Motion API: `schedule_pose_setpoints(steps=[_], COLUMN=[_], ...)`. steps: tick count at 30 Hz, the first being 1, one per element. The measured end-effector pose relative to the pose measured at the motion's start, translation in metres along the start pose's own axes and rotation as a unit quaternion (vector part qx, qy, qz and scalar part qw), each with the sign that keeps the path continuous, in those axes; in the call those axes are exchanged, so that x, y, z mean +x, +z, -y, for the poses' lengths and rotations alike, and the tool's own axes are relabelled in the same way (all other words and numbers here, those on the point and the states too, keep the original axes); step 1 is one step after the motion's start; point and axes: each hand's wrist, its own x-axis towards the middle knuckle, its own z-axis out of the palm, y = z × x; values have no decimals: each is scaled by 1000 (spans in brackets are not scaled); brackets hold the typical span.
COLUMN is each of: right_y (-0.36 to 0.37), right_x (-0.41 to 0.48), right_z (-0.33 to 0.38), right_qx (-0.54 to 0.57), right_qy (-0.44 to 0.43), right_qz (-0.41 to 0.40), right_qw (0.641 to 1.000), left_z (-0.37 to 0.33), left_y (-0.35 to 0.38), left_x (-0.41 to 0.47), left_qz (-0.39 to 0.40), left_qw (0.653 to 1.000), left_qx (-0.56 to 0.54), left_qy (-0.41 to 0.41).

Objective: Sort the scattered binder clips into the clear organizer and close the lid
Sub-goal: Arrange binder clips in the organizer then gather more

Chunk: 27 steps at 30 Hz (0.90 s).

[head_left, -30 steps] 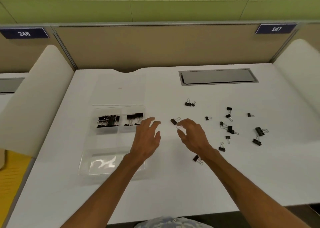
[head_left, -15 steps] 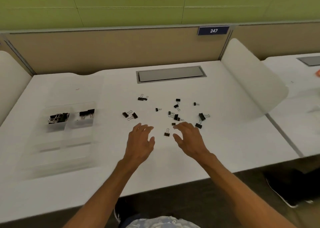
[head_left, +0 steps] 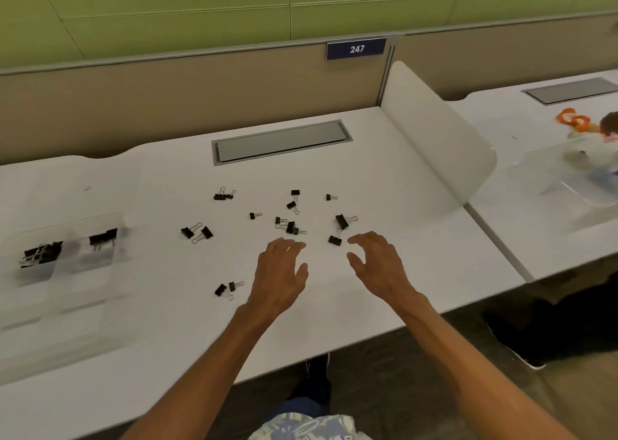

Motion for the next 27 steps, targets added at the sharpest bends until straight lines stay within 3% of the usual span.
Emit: schedule_pose_setpoints(steps=[10, 20, 27], right_y=[-3, 8, 8], right_x=[62, 98, 99], right_z=[-58, -89, -101], right_qx=[27, 64, 80], right_qy=[26, 44, 26], right_qz=[11, 6, -5], right_qw=[999, 997, 996], left_z=[-27, -31, -33], left_y=[40, 89, 115], left_x=[95, 178, 197], left_qz=[52, 151, 125], left_qw=[999, 984, 980], left_qx=[-9, 95, 153], left_qy=[3, -14, 4])
